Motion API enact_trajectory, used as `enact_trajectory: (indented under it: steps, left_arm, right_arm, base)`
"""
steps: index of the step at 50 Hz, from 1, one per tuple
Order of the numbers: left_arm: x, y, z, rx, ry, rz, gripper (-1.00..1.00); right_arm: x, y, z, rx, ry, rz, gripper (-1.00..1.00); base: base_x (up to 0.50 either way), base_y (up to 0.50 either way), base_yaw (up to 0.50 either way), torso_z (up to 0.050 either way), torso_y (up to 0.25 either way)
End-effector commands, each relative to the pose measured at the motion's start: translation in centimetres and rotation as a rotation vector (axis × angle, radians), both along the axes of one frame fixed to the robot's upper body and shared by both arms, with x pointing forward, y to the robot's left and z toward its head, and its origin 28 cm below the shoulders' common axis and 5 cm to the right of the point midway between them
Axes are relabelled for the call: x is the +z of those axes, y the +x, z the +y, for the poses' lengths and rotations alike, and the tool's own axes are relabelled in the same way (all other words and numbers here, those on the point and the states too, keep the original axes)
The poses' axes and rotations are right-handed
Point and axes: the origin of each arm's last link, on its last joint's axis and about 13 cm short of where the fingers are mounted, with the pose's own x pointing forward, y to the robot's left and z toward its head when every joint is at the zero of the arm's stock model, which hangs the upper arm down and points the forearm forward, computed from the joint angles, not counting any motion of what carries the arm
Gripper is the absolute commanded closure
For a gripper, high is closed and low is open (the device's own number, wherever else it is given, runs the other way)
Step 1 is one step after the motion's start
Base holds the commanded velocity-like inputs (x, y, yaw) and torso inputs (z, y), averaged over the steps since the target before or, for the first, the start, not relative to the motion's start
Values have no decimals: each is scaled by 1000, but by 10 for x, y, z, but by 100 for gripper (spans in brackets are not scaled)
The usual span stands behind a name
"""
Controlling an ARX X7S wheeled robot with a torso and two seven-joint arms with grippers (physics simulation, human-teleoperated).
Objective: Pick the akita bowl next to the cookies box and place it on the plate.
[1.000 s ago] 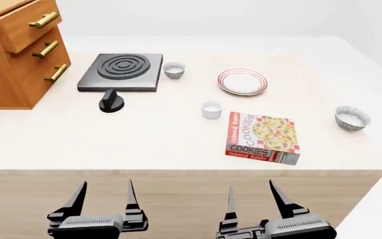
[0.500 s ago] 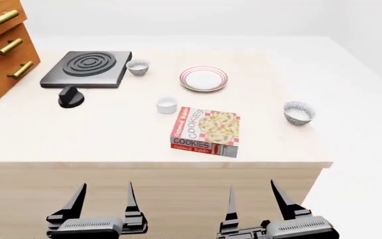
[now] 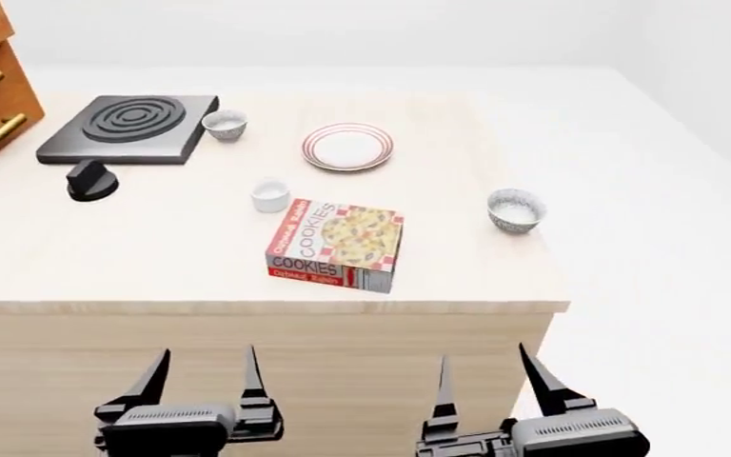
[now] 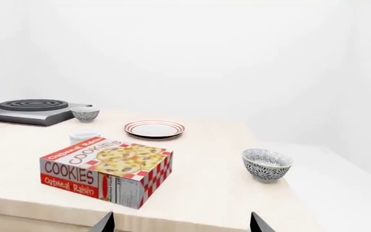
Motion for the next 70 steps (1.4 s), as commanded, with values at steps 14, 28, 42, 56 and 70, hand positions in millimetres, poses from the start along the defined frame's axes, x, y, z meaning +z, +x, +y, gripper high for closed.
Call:
enact_trajectory:
  steps: [14, 28, 42, 56, 70]
  left_arm:
    - [56, -5, 4, 0, 18, -207, -100]
    - [54, -9, 7, 11, -4, -223, -100]
    - [53, -7, 7, 10, -10, -217, -100]
    - [52, -6, 8, 10, -11, -216, -100]
    - [51, -4, 8, 10, -13, -213, -100]
  right_arm:
    - [64, -7, -9, -62, -97, -224, -100]
    - [63, -11, -12, -89, -106, -228, -100]
    - [61, -10, -12, -85, -97, -221, -100]
    - [61, -10, -13, -81, -89, -223, -100]
    - [59, -9, -12, -62, -97, -207, -100]
  base:
    - [468, 0, 0, 0, 0]
    - [500, 0, 0, 0, 0]
    - [500, 0, 0, 0, 0]
    - [500, 0, 0, 0, 0]
    - [250, 0, 0, 0, 1]
